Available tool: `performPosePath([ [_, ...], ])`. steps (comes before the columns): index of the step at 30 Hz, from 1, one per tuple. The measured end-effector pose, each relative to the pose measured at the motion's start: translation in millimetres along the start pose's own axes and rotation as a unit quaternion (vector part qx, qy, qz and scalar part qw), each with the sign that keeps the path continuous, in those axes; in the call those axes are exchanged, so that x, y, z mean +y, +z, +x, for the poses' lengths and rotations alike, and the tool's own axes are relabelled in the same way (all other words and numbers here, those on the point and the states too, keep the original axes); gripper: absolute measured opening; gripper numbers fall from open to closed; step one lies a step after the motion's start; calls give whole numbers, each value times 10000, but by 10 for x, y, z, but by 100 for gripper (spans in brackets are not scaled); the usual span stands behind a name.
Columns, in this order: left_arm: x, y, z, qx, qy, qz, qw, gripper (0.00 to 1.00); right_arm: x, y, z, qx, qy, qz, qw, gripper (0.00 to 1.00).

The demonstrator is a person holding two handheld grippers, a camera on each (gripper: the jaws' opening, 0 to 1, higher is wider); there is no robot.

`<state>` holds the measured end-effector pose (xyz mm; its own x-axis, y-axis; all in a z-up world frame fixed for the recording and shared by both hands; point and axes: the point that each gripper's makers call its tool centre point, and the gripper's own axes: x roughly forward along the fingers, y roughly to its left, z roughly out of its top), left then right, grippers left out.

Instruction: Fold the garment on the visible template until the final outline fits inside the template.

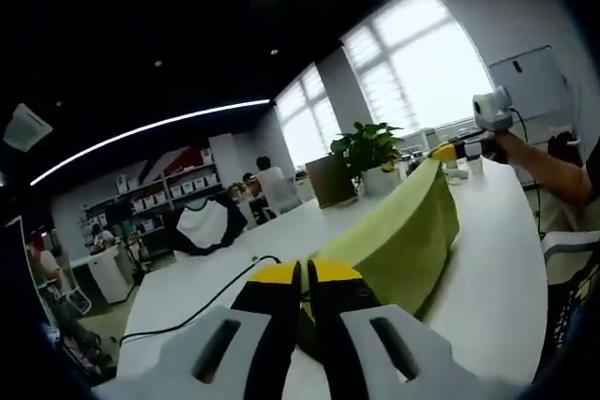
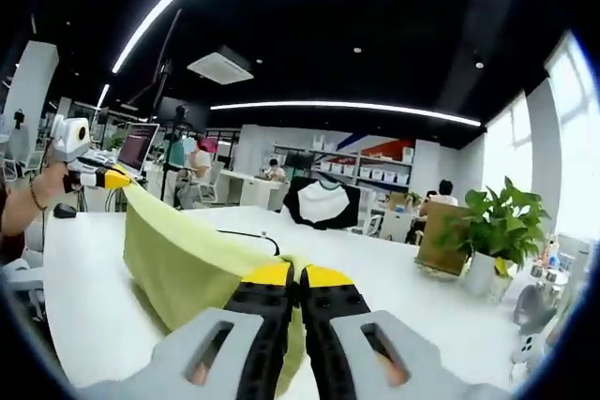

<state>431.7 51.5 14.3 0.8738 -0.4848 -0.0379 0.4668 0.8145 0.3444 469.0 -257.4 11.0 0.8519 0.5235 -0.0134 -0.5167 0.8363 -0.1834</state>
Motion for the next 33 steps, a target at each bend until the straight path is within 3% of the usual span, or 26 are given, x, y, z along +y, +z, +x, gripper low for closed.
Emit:
performPosePath([
  [6,158,-143,291,250,3,121,9996,4,-142,-123,330,290,-16,46,9996,0],
  [10,242,-224,450,267,62,319,9991,4,-180,-229,485,586,-69,-377,9975,0],
  [12,285,-288,530,333,57,205,9992,4,-203,-251,571,610,-81,-492,9969,0],
  [17,379,-463,741,541,61,207,9983,4,-292,-345,777,736,-120,-354,9966,0],
  [21,404,-632,870,772,70,153,9969,4,-360,-438,903,725,-277,156,9969,0],
  [27,432,-850,1017,996,56,135,9949,4,-401,-735,1095,1051,-260,190,9939,0],
  [33,435,-1179,1192,1361,20,94,9907,4,-384,-1051,1224,1475,-235,-94,9887,0],
])
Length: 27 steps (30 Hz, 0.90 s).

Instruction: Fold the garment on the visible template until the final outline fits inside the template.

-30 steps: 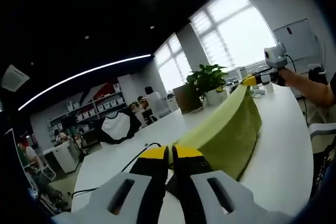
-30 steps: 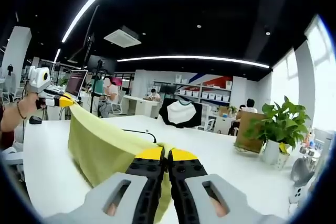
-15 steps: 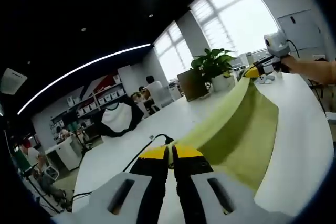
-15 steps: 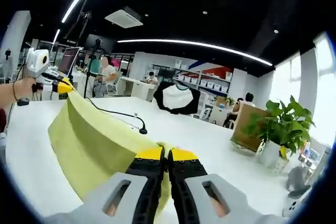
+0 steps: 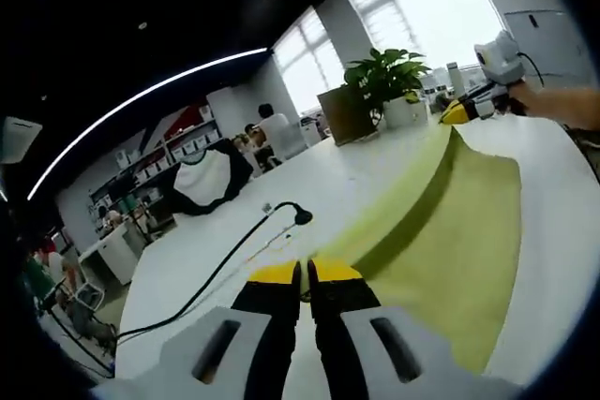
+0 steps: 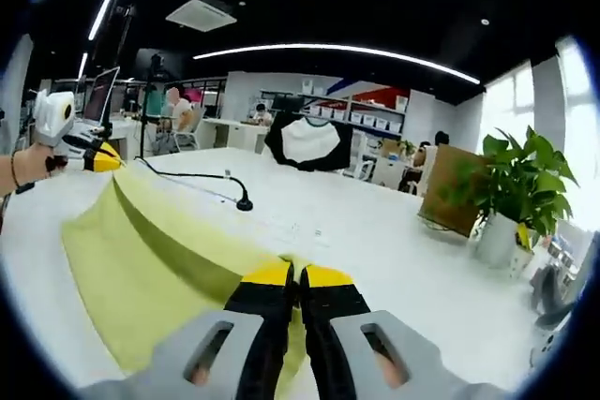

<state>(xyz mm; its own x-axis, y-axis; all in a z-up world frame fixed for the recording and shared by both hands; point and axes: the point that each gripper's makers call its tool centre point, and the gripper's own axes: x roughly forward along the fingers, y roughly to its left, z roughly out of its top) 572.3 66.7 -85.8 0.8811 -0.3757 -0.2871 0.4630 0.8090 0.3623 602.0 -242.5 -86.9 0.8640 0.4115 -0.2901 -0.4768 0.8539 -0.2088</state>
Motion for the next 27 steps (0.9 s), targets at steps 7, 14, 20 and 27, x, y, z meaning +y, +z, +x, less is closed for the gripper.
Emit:
performPosePath([
  [7,-51,-288,226,415,-96,-5,9991,4,18,-196,152,304,-65,-223,9993,0],
  [14,-126,-507,356,656,-159,-139,9976,4,20,-424,302,608,-69,-372,9974,0],
  [20,-164,-671,426,843,-209,-108,9962,4,47,-619,389,853,-30,-401,9955,0],
  [27,-171,-729,457,990,-233,-70,9948,4,58,-744,446,1034,-10,-403,9938,0],
])
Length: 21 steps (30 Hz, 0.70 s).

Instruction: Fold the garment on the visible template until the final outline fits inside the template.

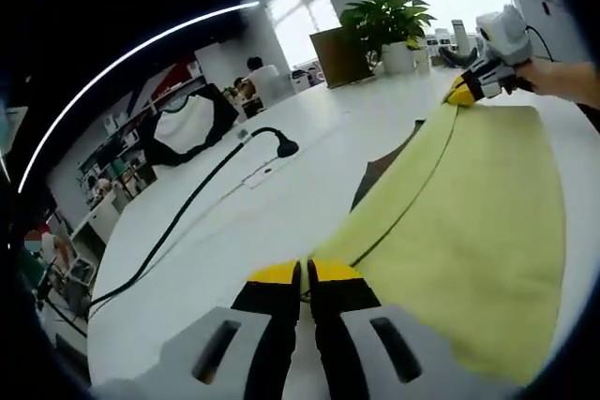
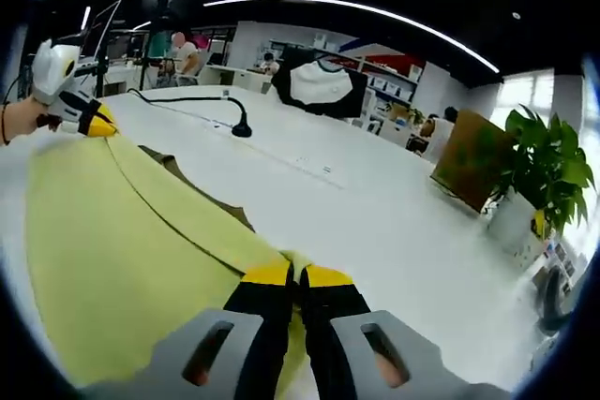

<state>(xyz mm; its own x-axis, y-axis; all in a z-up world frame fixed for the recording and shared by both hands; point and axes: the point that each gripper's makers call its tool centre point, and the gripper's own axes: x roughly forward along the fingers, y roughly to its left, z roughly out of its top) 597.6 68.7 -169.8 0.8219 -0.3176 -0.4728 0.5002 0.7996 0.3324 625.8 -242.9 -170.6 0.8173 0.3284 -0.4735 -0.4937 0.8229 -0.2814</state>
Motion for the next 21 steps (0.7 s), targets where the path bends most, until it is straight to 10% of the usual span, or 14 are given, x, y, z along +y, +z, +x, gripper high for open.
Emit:
performPosePath([
  [7,0,-47,29,47,-33,-227,9997,4,14,-74,45,184,-11,46,9998,0],
  [14,-68,17,43,67,-267,1015,9945,6,4,-5,48,209,141,-332,9991,11],
  [21,6,90,-141,-96,-465,1997,9787,37,-270,192,-162,-304,183,-414,9985,43],
])
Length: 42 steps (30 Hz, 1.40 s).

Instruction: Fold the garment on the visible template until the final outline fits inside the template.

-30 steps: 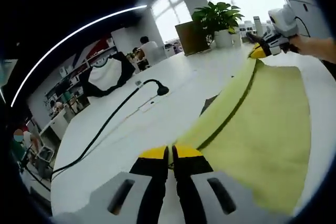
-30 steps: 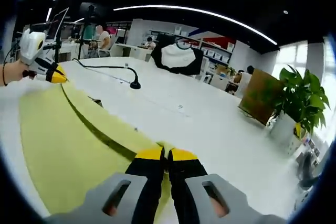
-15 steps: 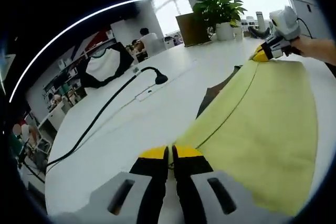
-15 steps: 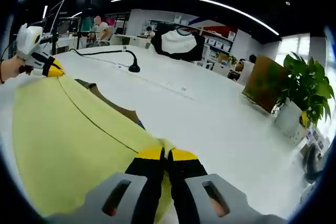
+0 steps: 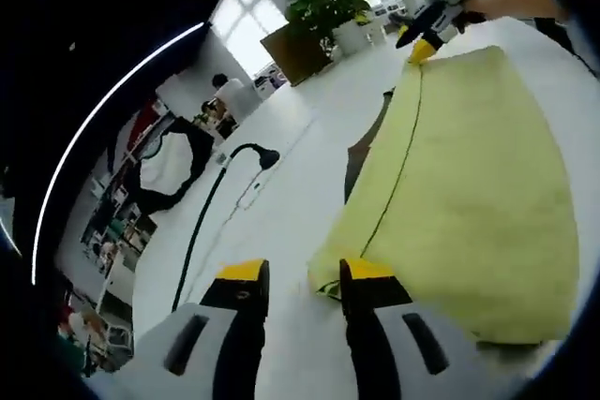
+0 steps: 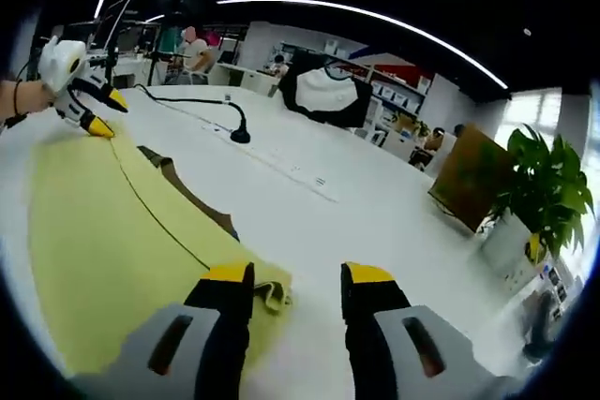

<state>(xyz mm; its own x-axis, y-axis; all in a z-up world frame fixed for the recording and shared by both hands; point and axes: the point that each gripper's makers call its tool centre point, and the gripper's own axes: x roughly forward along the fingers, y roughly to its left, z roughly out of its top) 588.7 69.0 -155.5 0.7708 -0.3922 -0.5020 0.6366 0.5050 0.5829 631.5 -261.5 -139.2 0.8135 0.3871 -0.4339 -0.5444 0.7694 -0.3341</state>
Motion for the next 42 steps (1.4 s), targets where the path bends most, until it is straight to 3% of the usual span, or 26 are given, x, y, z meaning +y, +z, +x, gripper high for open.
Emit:
performPosePath([
  [4,-37,5,-55,75,-266,921,9954,41,-67,-4,-66,58,156,-1213,9925,42],
  [6,-63,33,-85,102,-386,1248,9914,42,-51,-34,-92,220,341,-2026,9784,41],
  [7,-64,46,-100,143,-418,1440,9886,42,-29,-19,-100,210,398,-2237,9736,41],
  [8,-56,55,-105,173,-407,1564,9867,43,85,-17,-140,180,611,-2641,9624,41],
  [9,-51,54,-108,222,-400,1659,9851,43,119,-22,-144,182,705,-2792,9575,41],
  [11,-64,35,-94,339,-479,1897,9801,42,161,-57,-126,296,839,-3349,9380,41],
  [13,-77,5,-62,442,-538,2047,9764,41,180,-114,-91,468,943,-3660,9246,41],
  [14,-70,8,-38,450,-521,2005,9773,40,176,-143,-75,557,938,-3686,9232,40],
  [18,-16,6,23,452,-477,1818,9811,36,218,-161,-7,607,993,-3622,9248,34],
  [21,3,-70,66,548,-496,1677,9831,26,278,-145,37,538,1098,-3292,9363,29],
  [24,5,-138,102,598,-538,1454,9861,23,249,-183,87,707,1033,-3283,9363,24],
  [27,2,-84,107,306,-590,1170,9909,21,227,-230,104,900,1031,-2617,9554,19],
  [28,26,-100,114,335,-559,1174,9909,21,205,-246,114,975,1024,-2402,9604,16],
  [30,40,-155,130,447,-568,1140,9909,13,188,-220,114,900,999,-2368,9622,8],
  [31,24,-170,133,461,-616,1102,9909,7,191,-213,114,873,1003,-2193,9665,1],
  [32,-5,-170,135,424,-691,1011,9916,5,209,-205,112,822,1044,-1852,9737,1],
  [34,-49,-159,125,353,-749,592,9948,5,197,-216,98,812,1077,-1340,9818,1],
  [35,-28,-158,129,328,-719,432,9959,5,182,-211,98,789,1058,-1281,9830,1],
  [37,35,-145,125,235,-646,-164,9975,5,141,-185,92,667,1062,-841,9885,0],
  [39,110,-116,116,86,-610,-1081,9922,5,86,-175,98,600,1049,-106,9926,0],
  [40,151,-108,113,16,-599,-1544,9862,5,61,-180,108,612,1052,188,9924,0],
  [42,201,-110,117,-56,-576,-1934,9794,5,35,-195,114,588,1077,879,9885,0],
])
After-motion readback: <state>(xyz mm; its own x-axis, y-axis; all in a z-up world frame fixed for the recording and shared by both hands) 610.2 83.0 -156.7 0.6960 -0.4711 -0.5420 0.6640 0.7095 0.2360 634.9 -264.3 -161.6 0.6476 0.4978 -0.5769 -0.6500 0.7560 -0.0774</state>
